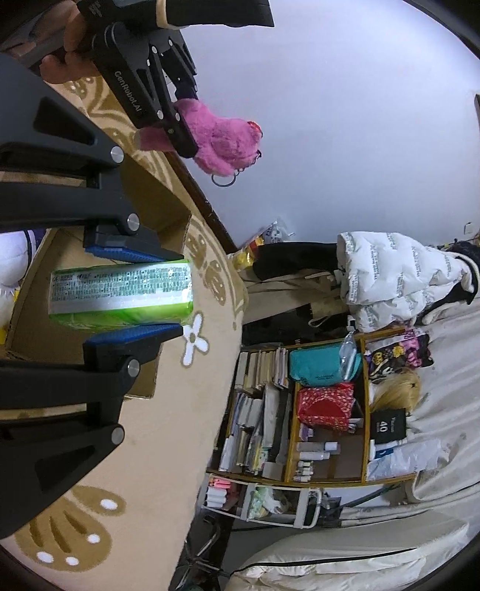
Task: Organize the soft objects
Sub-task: 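Lift the pink bear with the left tool while the right tool lifts the tissue pack, then release the bear from the left tool while the right tool drops the tissue pack into the box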
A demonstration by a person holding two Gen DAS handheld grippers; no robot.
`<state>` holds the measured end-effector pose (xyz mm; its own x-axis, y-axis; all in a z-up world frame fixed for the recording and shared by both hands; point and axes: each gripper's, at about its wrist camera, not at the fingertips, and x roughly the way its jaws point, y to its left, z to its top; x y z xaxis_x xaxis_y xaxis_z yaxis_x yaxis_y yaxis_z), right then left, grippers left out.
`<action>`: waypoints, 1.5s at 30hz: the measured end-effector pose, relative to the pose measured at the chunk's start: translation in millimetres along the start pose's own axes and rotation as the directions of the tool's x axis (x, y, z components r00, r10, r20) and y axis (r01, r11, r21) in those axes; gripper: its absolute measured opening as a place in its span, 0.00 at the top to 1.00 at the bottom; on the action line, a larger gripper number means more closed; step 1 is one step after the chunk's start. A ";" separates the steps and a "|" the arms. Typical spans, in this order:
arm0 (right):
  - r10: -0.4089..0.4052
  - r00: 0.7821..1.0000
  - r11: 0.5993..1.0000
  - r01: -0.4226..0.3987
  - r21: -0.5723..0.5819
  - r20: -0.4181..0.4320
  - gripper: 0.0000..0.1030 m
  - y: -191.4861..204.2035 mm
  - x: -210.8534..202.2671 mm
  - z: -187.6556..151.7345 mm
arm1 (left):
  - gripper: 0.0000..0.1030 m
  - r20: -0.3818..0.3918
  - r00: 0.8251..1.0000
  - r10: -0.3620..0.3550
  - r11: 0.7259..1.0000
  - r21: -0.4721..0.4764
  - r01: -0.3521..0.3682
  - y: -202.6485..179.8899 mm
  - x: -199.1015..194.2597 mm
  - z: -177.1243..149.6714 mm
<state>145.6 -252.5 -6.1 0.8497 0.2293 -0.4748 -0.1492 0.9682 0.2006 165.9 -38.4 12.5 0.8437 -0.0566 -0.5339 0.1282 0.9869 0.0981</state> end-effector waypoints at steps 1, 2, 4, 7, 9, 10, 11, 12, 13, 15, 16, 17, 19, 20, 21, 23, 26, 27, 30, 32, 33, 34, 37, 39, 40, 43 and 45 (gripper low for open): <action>0.000 1.000 1.000 0.000 0.007 -0.006 0.69 -1.4 2.6 -2.4 | 0.57 -0.010 1.000 -0.013 1.000 -0.005 0.012 -0.2 3.8 -0.4; 0.000 1.000 1.000 0.001 0.013 -0.012 0.69 -2.9 5.1 -3.8 | 0.57 -0.020 1.000 -0.024 1.000 -0.007 0.024 -1.7 9.3 -1.5; -0.002 1.000 1.000 0.002 0.020 -0.024 0.69 -5.9 8.7 -8.1 | 0.57 -0.036 0.999 -0.037 0.999 -0.007 0.037 -3.6 17.3 -3.9; 0.001 0.998 0.999 0.001 0.032 -0.056 0.69 -10.8 17.1 -16.3 | 0.56 -0.066 0.996 -0.054 0.999 -0.003 0.054 -9.2 30.2 -8.1; -0.004 0.997 0.999 0.007 0.032 -0.073 0.69 -12.3 20.7 -20.1 | 0.56 -0.091 0.993 -0.082 0.997 -0.005 0.082 -12.6 37.3 -11.4; -0.004 0.997 0.999 0.006 0.033 -0.079 0.69 -13.1 22.6 -21.8 | 0.56 -0.105 0.990 -0.095 0.995 -0.004 0.095 -14.5 40.7 -12.8; -0.003 0.996 0.999 0.006 0.038 -0.088 0.69 -14.4 24.5 -24.3 | 0.56 -0.115 0.988 -0.102 0.995 -0.002 0.103 -16.0 42.7 -14.1; -0.002 0.996 0.999 0.006 0.041 -0.092 0.69 -16.1 25.8 -25.8 | 0.56 -0.126 0.986 -0.106 0.994 0.002 0.107 -18.5 45.0 -16.3; -0.001 0.995 0.999 0.005 0.045 -0.097 0.69 -17.2 27.0 -26.6 | 0.56 -0.137 0.985 -0.107 0.994 0.008 0.109 -20.9 47.5 -18.0; 0.001 0.994 0.998 0.005 0.055 -0.107 0.68 -19.7 29.4 -29.0 | 0.56 -0.151 0.982 -0.109 0.994 0.015 0.113 -23.4 51.5 -20.6; 0.003 0.994 0.998 0.003 0.059 -0.111 0.68 -21.2 30.6 -28.4 | 0.56 -0.159 0.981 -0.109 0.993 0.017 0.113 -24.4 52.7 -23.0; 0.006 0.993 0.998 0.002 0.062 -0.115 0.68 -21.9 31.8 -28.9 | 0.56 -0.164 0.981 -0.107 0.994 0.019 0.112 -25.5 54.0 -24.2; 0.006 0.993 0.998 0.002 0.067 -0.122 0.66 -23.5 33.4 -29.9 | 0.54 -0.180 0.978 -0.105 0.994 0.020 0.110 -27.2 57.2 -27.4; 0.005 0.992 0.998 0.003 0.068 -0.124 0.66 -23.2 33.7 -30.1 | 0.54 -0.186 0.976 -0.108 0.993 0.018 0.114 -27.1 57.5 -29.1; 0.005 0.992 0.998 0.004 0.068 -0.127 0.66 -23.8 34.5 -30.4 | 0.53 -0.196 0.974 -0.115 0.993 0.016 0.120 -27.4 58.9 -30.5; 0.006 0.991 0.998 0.004 0.070 -0.131 0.66 -24.0 35.3 -31.2 | 0.53 -0.211 0.970 -0.122 0.992 0.012 0.128 -28.1 61.1 -33.3; 0.008 0.991 0.997 0.002 0.074 -0.135 0.66 -24.7 33.6 -32.1 | 0.45 -0.225 0.967 -0.120 0.992 0.016 0.127 -30.1 63.8 -35.7; 0.013 0.991 0.997 -0.003 0.079 -0.133 0.66 -24.0 31.6 -33.0 | 0.43 -0.226 0.967 -0.115 0.992 0.019 0.122 -30.5 63.8 -36.3; 0.012 0.991 0.997 -0.002 0.079 -0.131 0.66 -24.6 27.8 -30.8 | 0.41 -0.223 0.971 -0.089 0.995 0.033 0.099 -31.7 62.3 -36.6; 0.010 0.992 0.997 0.000 0.074 -0.128 0.64 -24.1 25.1 -30.0 | 0.36 -0.228 0.970 -0.083 0.995 0.037 0.094 -31.5 62.0 -36.4; 0.011 0.992 0.997 -0.002 0.074 -0.126 0.63 -24.2 22.6 -29.4 | 0.33 -0.231 0.970 -0.081 0.995 0.034 0.091 -31.1 61.6 -36.1; 0.009 0.992 0.997 0.000 0.073 -0.123 0.57 -24.1 20.7 -28.7 | 0.29 -0.232 0.969 -0.081 0.995 0.030 0.090 -30.1 61.0 -35.8; 0.009 0.994 0.997 -0.001 0.078 -0.108 0.39 -24.0 10.7 -26.5 | 0.14 -0.226 0.971 -0.075 0.996 0.021 0.082 -26.3 55.0 -33.9; 0.005 0.995 0.997 0.004 0.083 -0.098 0.30 -24.1 5.0 -25.7 | 0.09 -0.213 0.975 -0.071 0.997 0.021 0.077 -24.1 48.0 -30.9; 0.003 0.995 0.996 0.006 0.086 -0.095 0.24 -24.1 2.4 -25.6 | 0.08 -0.209 0.976 -0.066 0.997 0.020 0.072 -22.7 44.1 -29.2; 0.006 0.997 0.994 0.003 0.107 -0.081 0.10 -24.5 -8.5 -25.6 | 0.06 -0.204 0.978 -0.053 0.998 0.009 0.055 -17.5 33.6 -25.8; 0.005 0.998 0.993 0.003 0.119 -0.068 0.04 -25.0 -17.0 -25.5 | 0.05 -0.200 0.979 -0.044 0.999 0.000 0.045 -13.5 26.4 -24.8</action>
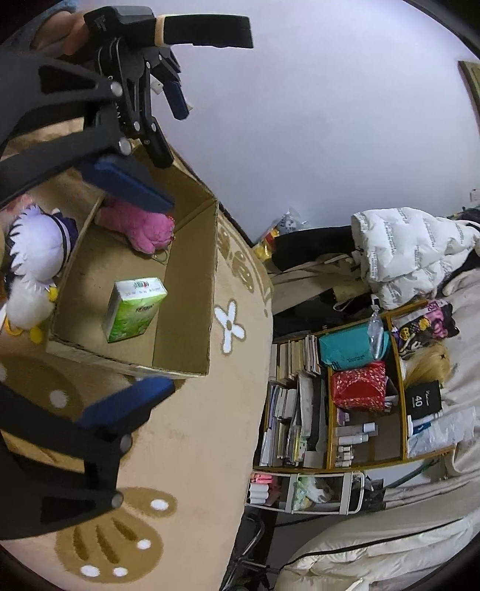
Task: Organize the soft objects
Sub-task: 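Release the bear from the left tool while the right tool drops the tissue pack into the box, then move both tools back over the remaining pile beside the box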
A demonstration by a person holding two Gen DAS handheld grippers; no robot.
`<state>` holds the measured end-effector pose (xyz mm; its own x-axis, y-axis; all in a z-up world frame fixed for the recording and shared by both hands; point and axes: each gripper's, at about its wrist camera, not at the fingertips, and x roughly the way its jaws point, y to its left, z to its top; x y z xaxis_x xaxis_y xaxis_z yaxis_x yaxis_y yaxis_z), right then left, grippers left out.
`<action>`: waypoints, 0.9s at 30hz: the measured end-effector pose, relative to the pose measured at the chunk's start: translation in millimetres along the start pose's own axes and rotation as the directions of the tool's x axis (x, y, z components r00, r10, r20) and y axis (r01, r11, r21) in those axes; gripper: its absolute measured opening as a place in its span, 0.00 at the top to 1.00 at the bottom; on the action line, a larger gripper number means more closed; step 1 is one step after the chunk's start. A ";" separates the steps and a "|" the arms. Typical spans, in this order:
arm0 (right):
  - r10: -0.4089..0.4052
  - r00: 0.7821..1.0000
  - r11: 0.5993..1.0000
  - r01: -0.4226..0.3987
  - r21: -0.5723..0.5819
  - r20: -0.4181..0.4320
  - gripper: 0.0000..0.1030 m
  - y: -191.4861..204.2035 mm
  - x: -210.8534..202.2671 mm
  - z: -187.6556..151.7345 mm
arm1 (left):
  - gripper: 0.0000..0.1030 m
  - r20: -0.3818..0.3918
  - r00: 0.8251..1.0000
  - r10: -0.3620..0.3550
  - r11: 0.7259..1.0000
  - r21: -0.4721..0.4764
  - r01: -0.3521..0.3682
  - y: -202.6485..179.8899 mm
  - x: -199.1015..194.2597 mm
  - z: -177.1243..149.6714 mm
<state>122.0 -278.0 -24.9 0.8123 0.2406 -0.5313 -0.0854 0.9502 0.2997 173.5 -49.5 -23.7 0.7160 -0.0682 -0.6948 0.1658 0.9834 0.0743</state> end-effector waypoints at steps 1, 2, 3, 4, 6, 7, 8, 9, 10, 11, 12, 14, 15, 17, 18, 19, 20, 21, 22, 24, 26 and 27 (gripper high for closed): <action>-0.003 1.000 1.000 0.003 0.003 0.005 0.00 0.3 -3.1 -0.5 | 0.05 0.001 1.000 0.006 1.000 -0.005 -0.006 1.9 -3.2 -0.4; -0.005 1.000 1.000 0.005 0.005 0.011 0.00 0.5 -7.2 -1.7 | 0.05 0.002 1.000 0.011 1.000 -0.008 -0.011 3.7 -6.8 -1.4; -0.006 1.000 1.000 0.006 0.007 0.014 0.00 1.2 -11.6 -2.3 | 0.05 0.002 1.000 0.012 1.000 -0.009 -0.012 5.1 -10.6 -2.6; -0.006 1.000 1.000 0.005 0.008 0.014 0.00 1.2 -13.7 -2.9 | 0.05 -0.002 1.000 0.012 1.000 -0.006 -0.012 6.1 -14.2 -4.2; -0.007 1.000 1.000 0.007 0.008 0.012 0.00 3.0 -20.1 -5.3 | 0.05 -0.012 1.000 0.016 1.000 0.000 -0.016 7.6 -19.8 -7.1; -0.006 1.000 1.000 0.006 0.007 0.011 0.00 3.6 -22.3 -6.4 | 0.05 -0.016 1.000 0.021 1.000 0.000 -0.021 8.4 -22.6 -8.9; -0.006 1.000 1.000 0.006 0.006 0.008 0.00 4.6 -24.7 -7.6 | 0.05 -0.020 0.999 0.028 1.000 -0.001 -0.028 9.3 -26.0 -11.8; -0.004 1.000 1.000 0.004 0.006 0.005 0.00 6.0 -27.6 -9.4 | 0.05 -0.025 0.999 0.032 0.999 -0.004 -0.032 10.5 -30.4 -15.7; 0.000 1.000 1.000 0.000 0.003 0.001 0.00 7.6 -30.6 -11.4 | 0.05 -0.029 0.999 0.033 0.999 -0.007 -0.033 10.6 -33.4 -18.9; 0.001 1.000 1.000 -0.001 0.001 0.000 0.00 8.1 -32.2 -12.4 | 0.04 -0.034 0.999 0.034 0.999 -0.014 -0.034 11.6 -37.1 -21.9; 0.002 1.000 1.000 -0.002 -0.002 -0.002 0.00 9.7 -35.0 -14.3 | 0.04 -0.040 0.999 0.034 0.999 -0.022 -0.035 12.5 -41.0 -25.6; 0.007 1.000 1.000 -0.007 -0.009 -0.006 0.00 12.6 -39.4 -18.9 | 0.04 -0.053 0.998 0.035 0.999 -0.034 -0.036 13.6 -48.1 -33.2; 0.008 1.000 1.000 -0.008 -0.012 -0.010 0.00 14.5 -42.0 -21.2 | 0.04 -0.057 0.998 0.037 0.999 -0.037 -0.039 14.0 -50.3 -36.3; 0.010 1.000 1.000 -0.010 -0.017 -0.013 0.00 17.3 -44.6 -24.3 | 0.04 -0.067 0.997 0.036 0.998 -0.048 -0.039 14.4 -56.2 -43.6; 0.014 1.000 1.000 -0.014 -0.019 -0.014 0.00 19.0 -46.7 -26.3 | 0.04 -0.073 0.997 0.032 0.998 -0.051 -0.035 14.4 -58.2 -46.2; 0.016 1.000 1.000 -0.016 -0.021 -0.013 0.00 20.8 -49.1 -28.3 | 0.04 -0.076 0.997 0.027 0.998 -0.055 -0.031 13.4 -60.5 -49.1; 0.017 1.000 1.000 -0.017 -0.023 -0.013 0.00 22.4 -50.8 -30.3 | 0.04 -0.078 0.997 0.025 0.998 -0.057 -0.029 13.7 -63.3 -52.6; 0.021 1.000 0.999 -0.021 -0.025 -0.013 0.00 24.5 -53.5 -31.9 | 0.04 -0.083 0.996 0.027 0.998 -0.052 -0.031 13.3 -65.5 -55.8; 0.024 1.000 0.999 -0.025 -0.026 -0.014 0.00 26.1 -55.8 -33.9 | 0.04 -0.087 0.996 0.030 0.998 -0.047 -0.034 12.4 -67.9 -58.6; 0.030 0.999 0.999 -0.030 -0.034 -0.016 0.00 29.6 -60.1 -39.0 | 0.04 -0.091 0.995 0.039 0.998 -0.045 -0.043 11.8 -74.1 -63.3; 0.028 0.999 0.999 -0.029 -0.040 -0.017 0.00 32.9 -64.9 -45.8 | 0.04 -0.098 0.995 0.030 0.998 -0.056 -0.035 12.2 -79.6 -67.4; 0.029 0.999 0.999 -0.030 -0.039 -0.020 0.00 33.4 -66.0 -48.3 | 0.04 -0.101 0.995 0.026 0.998 -0.060 -0.032 11.9 -82.6 -70.1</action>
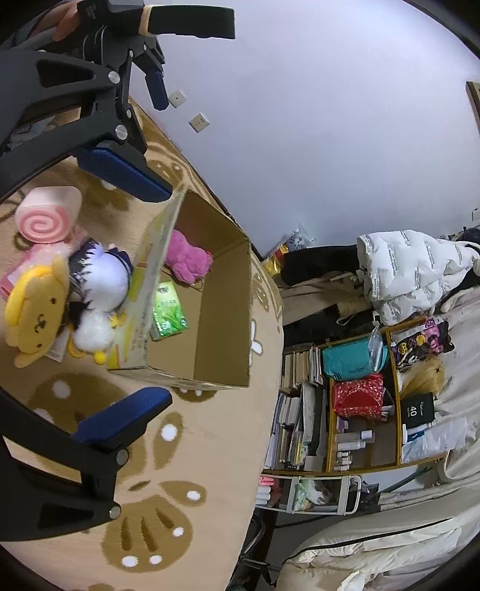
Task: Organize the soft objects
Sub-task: 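Move both tools back over the remaining pile beside the box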
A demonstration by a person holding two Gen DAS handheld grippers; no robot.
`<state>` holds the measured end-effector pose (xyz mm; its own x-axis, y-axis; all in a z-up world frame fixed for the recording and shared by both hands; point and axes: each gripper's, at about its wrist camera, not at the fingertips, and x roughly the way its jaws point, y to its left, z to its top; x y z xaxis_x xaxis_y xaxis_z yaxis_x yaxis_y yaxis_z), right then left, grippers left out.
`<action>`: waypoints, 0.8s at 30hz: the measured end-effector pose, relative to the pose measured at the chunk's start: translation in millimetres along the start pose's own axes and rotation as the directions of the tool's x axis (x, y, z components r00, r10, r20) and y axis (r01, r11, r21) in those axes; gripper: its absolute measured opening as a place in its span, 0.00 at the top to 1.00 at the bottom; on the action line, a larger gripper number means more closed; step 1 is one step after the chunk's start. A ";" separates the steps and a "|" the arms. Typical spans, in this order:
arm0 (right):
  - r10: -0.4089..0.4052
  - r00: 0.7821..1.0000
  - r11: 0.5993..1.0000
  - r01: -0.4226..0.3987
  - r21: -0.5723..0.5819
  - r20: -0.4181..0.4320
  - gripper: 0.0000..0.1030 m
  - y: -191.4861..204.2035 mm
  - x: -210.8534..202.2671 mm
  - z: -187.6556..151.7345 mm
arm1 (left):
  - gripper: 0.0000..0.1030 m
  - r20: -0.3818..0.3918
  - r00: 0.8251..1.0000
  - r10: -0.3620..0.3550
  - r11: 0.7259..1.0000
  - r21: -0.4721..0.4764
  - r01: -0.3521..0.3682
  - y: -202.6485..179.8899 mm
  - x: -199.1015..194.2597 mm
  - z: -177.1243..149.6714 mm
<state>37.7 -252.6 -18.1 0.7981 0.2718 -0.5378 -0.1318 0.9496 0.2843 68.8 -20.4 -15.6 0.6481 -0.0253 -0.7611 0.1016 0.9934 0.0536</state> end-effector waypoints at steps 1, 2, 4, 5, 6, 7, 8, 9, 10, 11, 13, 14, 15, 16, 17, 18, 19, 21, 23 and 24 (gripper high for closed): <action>0.001 1.000 1.000 -0.001 0.003 -0.003 0.00 -0.5 -0.5 -1.5 | 0.04 -0.002 1.000 0.002 1.000 -0.001 -0.002 -0.3 -2.0 -2.7; 0.004 1.000 1.000 -0.004 0.007 -0.007 0.00 -0.3 -2.0 -5.1 | 0.04 -0.003 1.000 0.007 1.000 0.001 -0.007 -0.1 -3.9 -5.6; 0.005 1.000 1.000 -0.005 0.013 -0.013 0.00 -0.2 -5.5 -11.6 | 0.04 -0.007 1.000 0.013 1.000 0.003 -0.013 0.4 -7.6 -11.5; 0.005 1.000 1.000 -0.005 0.015 -0.015 0.00 -0.1 -6.9 -14.1 | 0.04 -0.011 1.000 0.010 1.000 -0.002 -0.011 1.5 -9.2 -14.0; 0.005 1.000 1.000 -0.005 0.017 -0.017 0.00 0.3 -7.9 -16.0 | 0.04 -0.015 1.000 0.006 1.000 -0.008 -0.006 2.6 -10.7 -15.7; 0.004 1.000 1.000 -0.004 0.021 -0.019 0.00 0.2 -9.1 -18.1 | 0.04 -0.019 1.000 0.001 1.000 -0.015 -0.001 3.7 -11.9 -18.0; 0.005 1.000 1.000 -0.004 0.024 -0.022 0.00 0.1 -10.0 -19.8 | 0.04 -0.023 1.000 -0.001 1.000 -0.020 0.001 5.0 -13.0 -20.0; 0.005 1.000 1.000 -0.005 0.027 -0.023 0.00 0.1 -10.9 -21.3 | 0.04 -0.026 1.000 0.000 1.000 -0.024 -0.001 5.9 -14.1 -21.9; 0.008 1.000 1.000 -0.007 0.030 -0.024 0.00 0.2 -12.2 -23.1 | 0.04 -0.029 1.000 0.001 1.000 -0.026 -0.002 5.9 -15.2 -23.5; 0.009 1.000 0.999 -0.008 0.031 -0.025 0.00 -0.1 -12.7 -23.6 | 0.04 -0.032 0.999 0.000 1.000 -0.027 -0.001 6.2 -16.0 -25.0; 0.007 1.000 0.999 -0.006 0.033 -0.030 0.00 0.1 -13.4 -26.9 | 0.04 -0.038 0.999 -0.004 0.999 -0.032 0.003 6.4 -17.6 -27.9; 0.007 1.000 0.999 -0.006 0.034 -0.031 0.00 0.1 -14.1 -28.6 | 0.04 -0.040 0.999 -0.006 0.999 -0.034 0.005 6.3 -18.3 -29.8; 0.007 0.999 0.999 -0.006 0.036 -0.033 0.00 0.2 -14.1 -30.4 | 0.04 -0.040 0.999 -0.003 0.999 -0.035 0.001 5.9 -18.7 -31.8; 0.006 0.999 0.999 -0.005 0.037 -0.035 0.00 0.0 -13.6 -31.4 | 0.04 -0.037 0.999 0.002 0.999 -0.035 -0.003 5.3 -18.9 -33.6; 0.004 0.999 0.999 -0.003 0.037 -0.038 0.00 0.0 -13.1 -33.3 | 0.04 -0.036 0.999 0.003 0.999 -0.033 -0.004 4.2 -18.6 -36.1; 0.002 0.999 0.999 0.000 0.038 -0.041 0.00 0.2 -12.6 -34.3 | 0.04 -0.038 0.999 0.006 1.000 -0.030 -0.007 3.0 -17.7 -38.4; 0.000 0.999 0.999 0.002 0.040 -0.043 0.00 -0.2 -11.9 -35.8 | 0.04 -0.042 0.999 0.007 1.000 -0.027 -0.009 1.5 -16.6 -40.0; 0.004 0.999 0.999 -0.001 0.053 -0.052 0.00 -3.1 -9.8 -39.5 | 0.04 -0.052 0.999 0.010 1.000 -0.018 -0.011 -2.1 -12.9 -44.0; 0.007 0.998 0.998 -0.003 0.061 -0.070 0.00 -6.5 -6.3 -42.8 | 0.04 -0.062 0.998 0.009 1.000 -0.008 -0.010 -5.7 -9.5 -46.7; 0.005 0.997 0.998 -0.001 0.060 -0.076 0.00 -6.9 -4.4 -43.9 | 0.04 -0.069 0.998 0.008 1.000 -0.003 -0.008 -7.6 -7.3 -48.3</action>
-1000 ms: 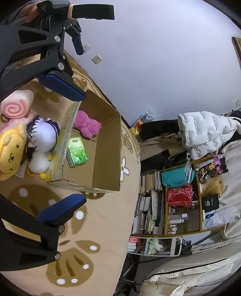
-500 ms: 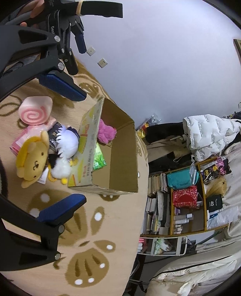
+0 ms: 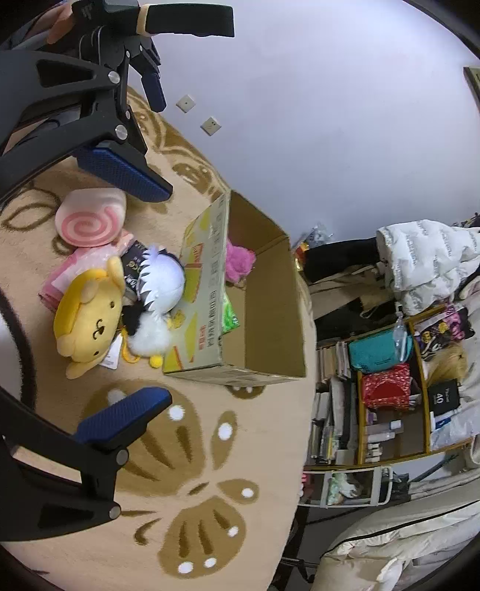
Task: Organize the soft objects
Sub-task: 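Move both tools back over the remaining pile beside the box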
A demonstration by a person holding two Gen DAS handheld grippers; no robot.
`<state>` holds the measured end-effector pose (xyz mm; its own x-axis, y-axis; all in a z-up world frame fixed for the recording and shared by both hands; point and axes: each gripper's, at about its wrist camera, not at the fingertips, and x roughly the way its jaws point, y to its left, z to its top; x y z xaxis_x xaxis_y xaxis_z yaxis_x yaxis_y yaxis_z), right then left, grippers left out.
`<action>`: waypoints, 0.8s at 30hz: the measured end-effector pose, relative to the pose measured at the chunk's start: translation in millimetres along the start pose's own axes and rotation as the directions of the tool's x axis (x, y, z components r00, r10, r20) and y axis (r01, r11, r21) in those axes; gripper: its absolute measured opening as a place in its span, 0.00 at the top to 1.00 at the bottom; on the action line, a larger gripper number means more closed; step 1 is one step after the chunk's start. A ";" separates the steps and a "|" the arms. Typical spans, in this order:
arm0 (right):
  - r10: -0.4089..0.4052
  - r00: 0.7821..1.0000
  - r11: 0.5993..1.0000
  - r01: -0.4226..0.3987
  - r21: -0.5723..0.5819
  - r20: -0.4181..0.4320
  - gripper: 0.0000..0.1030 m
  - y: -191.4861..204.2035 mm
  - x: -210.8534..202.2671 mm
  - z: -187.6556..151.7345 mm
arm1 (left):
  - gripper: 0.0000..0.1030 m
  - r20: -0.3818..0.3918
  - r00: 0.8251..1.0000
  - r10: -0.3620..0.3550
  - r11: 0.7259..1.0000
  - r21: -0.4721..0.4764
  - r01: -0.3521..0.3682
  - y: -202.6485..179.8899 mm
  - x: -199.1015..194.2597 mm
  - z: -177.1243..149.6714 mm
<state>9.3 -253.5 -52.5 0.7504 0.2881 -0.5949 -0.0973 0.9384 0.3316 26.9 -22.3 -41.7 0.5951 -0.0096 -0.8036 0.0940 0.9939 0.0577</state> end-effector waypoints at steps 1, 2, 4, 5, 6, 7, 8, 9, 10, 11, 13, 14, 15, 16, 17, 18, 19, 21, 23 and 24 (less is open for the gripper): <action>-0.003 1.000 1.000 0.003 -0.001 -0.009 0.00 -1.1 2.6 -1.5 | 0.04 -0.007 1.000 -0.003 1.000 0.002 0.003 -1.3 2.1 -0.8; -0.004 1.000 1.000 0.004 0.001 -0.017 0.00 -2.3 5.0 -2.5 | 0.04 -0.014 1.000 -0.008 1.000 0.001 0.008 -2.4 4.3 -1.5; -0.001 0.999 1.000 0.002 0.012 -0.034 0.00 -4.5 10.0 -4.3 | 0.04 -0.028 0.999 -0.016 1.000 -0.002 0.016 -4.0 8.1 -4.2; -0.001 0.999 1.000 0.001 0.015 -0.039 0.00 -5.7 11.5 -5.8 | 0.04 -0.033 0.999 -0.018 1.000 -0.001 0.018 -4.9 9.8 -4.8; 0.001 0.999 1.000 0.000 0.020 -0.048 0.00 -7.0 14.8 -6.7 | 0.04 -0.039 0.999 -0.018 1.000 0.002 0.018 -6.3 12.0 -5.4; 0.003 0.999 1.000 -0.002 0.022 -0.053 0.00 -7.8 16.1 -7.4 | 0.04 -0.043 0.999 -0.017 1.000 0.005 0.017 -7.3 13.7 -5.8; 0.005 0.998 1.000 -0.004 0.024 -0.062 0.00 -8.5 19.4 -8.4 | 0.04 -0.050 0.999 -0.017 1.000 0.009 0.017 -8.7 16.4 -6.3; 0.006 0.998 1.000 -0.004 0.024 -0.068 0.00 -8.8 21.4 -9.4 | 0.04 -0.056 0.998 -0.019 1.000 0.010 0.020 -9.2 18.4 -6.8; 0.006 0.997 1.000 -0.004 0.024 -0.077 0.00 -9.2 24.7 -10.7 | 0.04 -0.062 0.998 -0.023 1.000 0.009 0.023 -9.4 20.7 -7.3; 0.005 0.996 1.000 -0.003 0.024 -0.087 0.00 -9.5 27.9 -11.8 | 0.04 -0.069 0.997 -0.026 1.000 0.007 0.027 -10.0 23.0 -8.0; 0.002 0.995 1.000 0.000 0.025 -0.101 0.00 -9.1 33.1 -14.0 | 0.04 -0.083 0.996 -0.031 0.999 0.008 0.032 -11.3 27.9 -9.2; 0.003 0.994 1.000 0.000 0.026 -0.109 0.00 -9.3 36.1 -15.2 | 0.04 -0.090 0.995 -0.032 0.999 0.010 0.033 -12.5 30.1 -9.6; 0.004 0.993 1.000 0.000 0.028 -0.117 0.00 -9.2 39.0 -16.1 | 0.04 -0.096 0.995 -0.035 0.999 0.012 0.036 -13.9 32.3 -10.0; 0.005 0.992 1.000 -0.001 0.031 -0.125 0.00 -9.7 41.8 -17.0 | 0.04 -0.102 0.994 -0.037 0.999 0.014 0.038 -15.2 34.2 -10.4; 0.007 0.991 0.999 -0.002 0.033 -0.131 0.00 -10.0 44.5 -17.7 | 0.04 -0.110 0.993 -0.041 0.999 0.016 0.043 -16.7 36.6 -10.8; 0.008 0.991 0.999 -0.003 0.036 -0.137 0.00 -10.0 47.1 -18.3 | 0.04 -0.114 0.993 -0.043 0.999 0.017 0.046 -17.3 38.5 -11.4; 0.009 0.989 0.999 -0.004 0.040 -0.146 0.00 -10.5 50.5 -19.3 | 0.04 -0.119 0.992 -0.045 0.999 0.019 0.048 -18.3 40.3 -11.6; 0.016 0.987 0.999 -0.008 0.050 -0.160 0.00 -11.4 56.0 -21.3 | 0.04 -0.130 0.990 -0.051 0.998 0.021 0.054 -20.4 44.0 -11.9; 0.017 0.985 0.999 -0.008 0.054 -0.172 0.00 -11.7 60.9 -22.9 | 0.04 -0.142 0.988 -0.058 0.998 0.019 0.061 -22.0 47.9 -12.0; 0.017 0.984 0.999 -0.007 0.054 -0.180 0.00 -11.8 63.7 -24.1 | 0.04 -0.147 0.987 -0.061 0.998 0.017 0.064 -22.7 50.0 -12.1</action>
<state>42.5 -241.7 -112.0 0.6187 0.3337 -0.7112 -0.0675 0.9245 0.3751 44.9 -44.0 -90.4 0.4642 -0.0541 -0.8841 0.1459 0.9892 0.0161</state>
